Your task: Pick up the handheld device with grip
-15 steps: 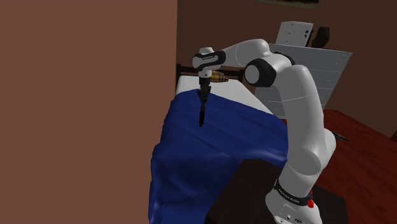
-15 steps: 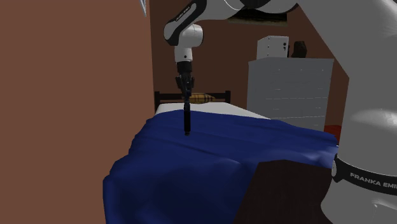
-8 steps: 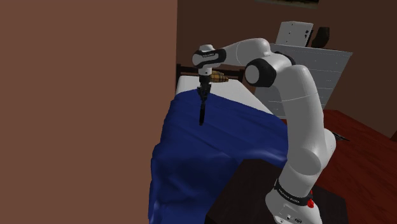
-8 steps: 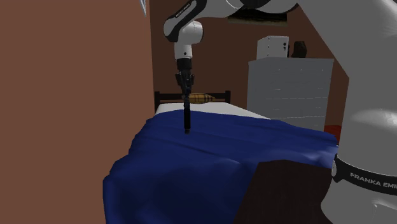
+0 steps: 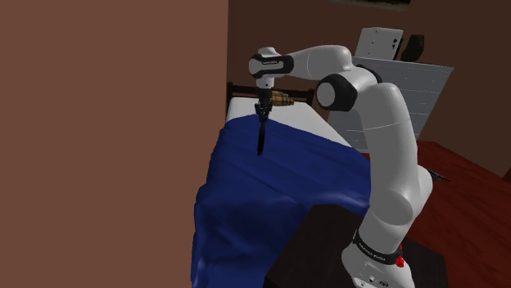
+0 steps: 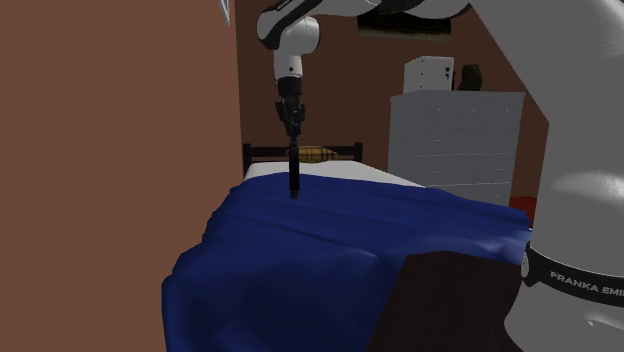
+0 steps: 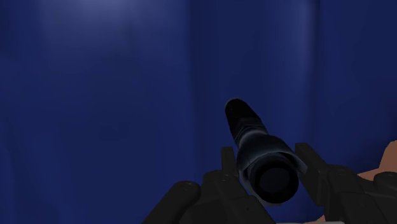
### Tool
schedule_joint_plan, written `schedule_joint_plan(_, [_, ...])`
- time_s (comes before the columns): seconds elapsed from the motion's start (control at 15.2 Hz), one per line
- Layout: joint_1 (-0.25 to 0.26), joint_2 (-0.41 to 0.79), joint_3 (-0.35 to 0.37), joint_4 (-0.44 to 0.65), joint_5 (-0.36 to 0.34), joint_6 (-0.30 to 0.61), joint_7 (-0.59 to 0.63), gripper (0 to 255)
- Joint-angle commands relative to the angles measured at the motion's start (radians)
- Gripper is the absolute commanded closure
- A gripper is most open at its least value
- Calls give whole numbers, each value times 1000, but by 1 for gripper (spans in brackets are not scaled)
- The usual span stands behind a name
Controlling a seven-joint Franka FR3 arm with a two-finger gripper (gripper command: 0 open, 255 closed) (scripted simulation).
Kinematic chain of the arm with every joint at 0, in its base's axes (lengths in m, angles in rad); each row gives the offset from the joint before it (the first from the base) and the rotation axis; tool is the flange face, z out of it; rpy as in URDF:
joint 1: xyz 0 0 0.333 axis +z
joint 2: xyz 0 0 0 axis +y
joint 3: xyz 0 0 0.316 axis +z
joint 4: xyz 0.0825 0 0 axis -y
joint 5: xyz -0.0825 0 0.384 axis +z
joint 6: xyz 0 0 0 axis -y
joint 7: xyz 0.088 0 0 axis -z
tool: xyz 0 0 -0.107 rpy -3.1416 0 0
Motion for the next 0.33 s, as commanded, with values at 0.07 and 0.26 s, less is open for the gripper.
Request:
schedule_joint_plan(0.07, [-5, 9, 0, 55, 1, -46, 0, 255])
schedule_joint_plan(0.26, [-7, 12, 0, 75, 2, -63, 0, 255])
